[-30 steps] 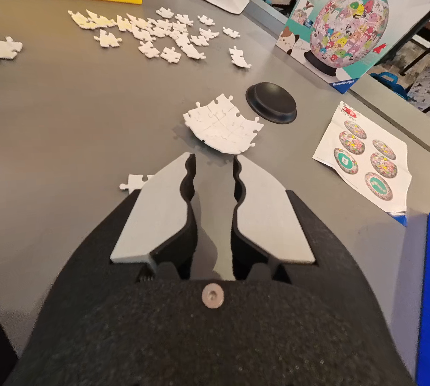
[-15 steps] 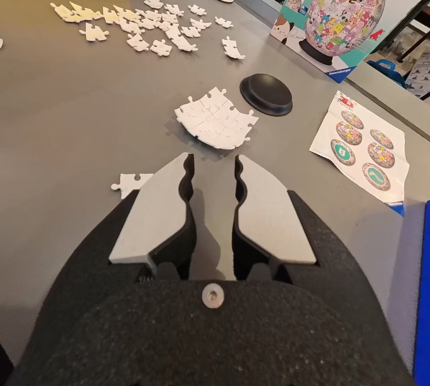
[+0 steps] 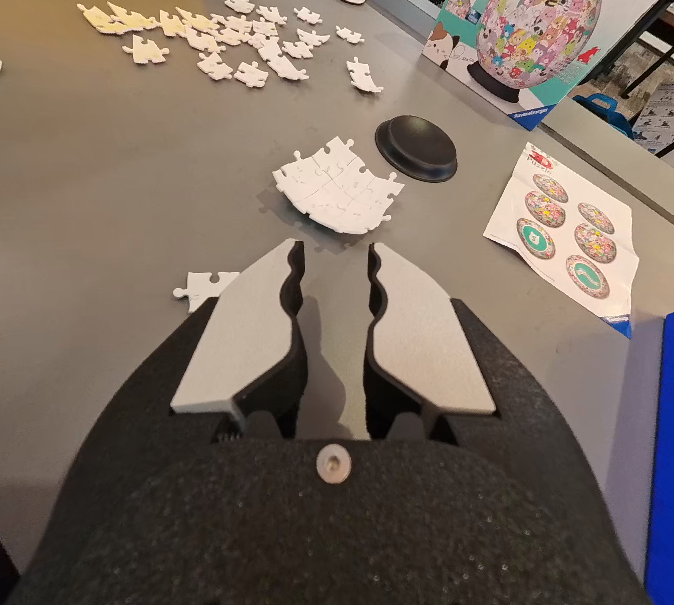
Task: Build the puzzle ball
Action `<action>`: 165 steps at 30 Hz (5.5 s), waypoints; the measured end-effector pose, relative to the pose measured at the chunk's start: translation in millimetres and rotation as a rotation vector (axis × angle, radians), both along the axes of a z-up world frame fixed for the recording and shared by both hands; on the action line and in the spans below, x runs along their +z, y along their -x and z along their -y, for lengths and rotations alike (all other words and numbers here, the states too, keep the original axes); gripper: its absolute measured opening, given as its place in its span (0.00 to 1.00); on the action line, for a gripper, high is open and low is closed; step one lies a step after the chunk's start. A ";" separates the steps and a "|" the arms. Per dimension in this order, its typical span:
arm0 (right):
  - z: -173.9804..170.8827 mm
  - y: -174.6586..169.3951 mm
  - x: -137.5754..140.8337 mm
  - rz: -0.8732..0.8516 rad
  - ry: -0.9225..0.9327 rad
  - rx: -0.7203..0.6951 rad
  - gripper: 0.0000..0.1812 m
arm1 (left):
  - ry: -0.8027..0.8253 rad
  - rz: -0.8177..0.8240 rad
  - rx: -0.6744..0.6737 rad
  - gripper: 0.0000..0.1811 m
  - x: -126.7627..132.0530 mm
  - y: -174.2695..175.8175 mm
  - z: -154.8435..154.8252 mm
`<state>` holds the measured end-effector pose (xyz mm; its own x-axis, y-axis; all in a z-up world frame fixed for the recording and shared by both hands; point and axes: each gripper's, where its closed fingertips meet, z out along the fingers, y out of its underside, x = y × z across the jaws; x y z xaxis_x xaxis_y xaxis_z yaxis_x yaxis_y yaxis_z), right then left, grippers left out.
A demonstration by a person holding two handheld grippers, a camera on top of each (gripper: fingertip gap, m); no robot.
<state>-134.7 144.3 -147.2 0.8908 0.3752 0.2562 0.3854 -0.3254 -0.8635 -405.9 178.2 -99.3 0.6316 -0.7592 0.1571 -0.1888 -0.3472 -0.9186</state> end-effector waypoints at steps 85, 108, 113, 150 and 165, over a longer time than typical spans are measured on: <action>19.6 19.8 26.6 -0.177 -0.112 0.223 0.15 | 0.598 -0.531 -0.321 0.21 -7.5 -88.4 13.7; 39.3 64.1 24.1 -0.350 0.113 0.342 0.04 | 0.762 -0.260 -0.473 0.21 -31.8 -210.2 65.6; 37.6 64.4 20.4 -0.323 0.129 0.338 0.00 | 0.762 -0.195 -0.474 0.21 -28.6 -209.8 60.8; -0.3 68.7 -43.3 -0.096 0.457 0.204 0.15 | 0.295 -0.337 -0.446 0.20 -57.4 -156.1 26.3; 41.8 112.9 55.1 -0.902 0.644 0.822 0.15 | -0.134 -0.078 -0.863 0.20 11.4 -155.8 68.7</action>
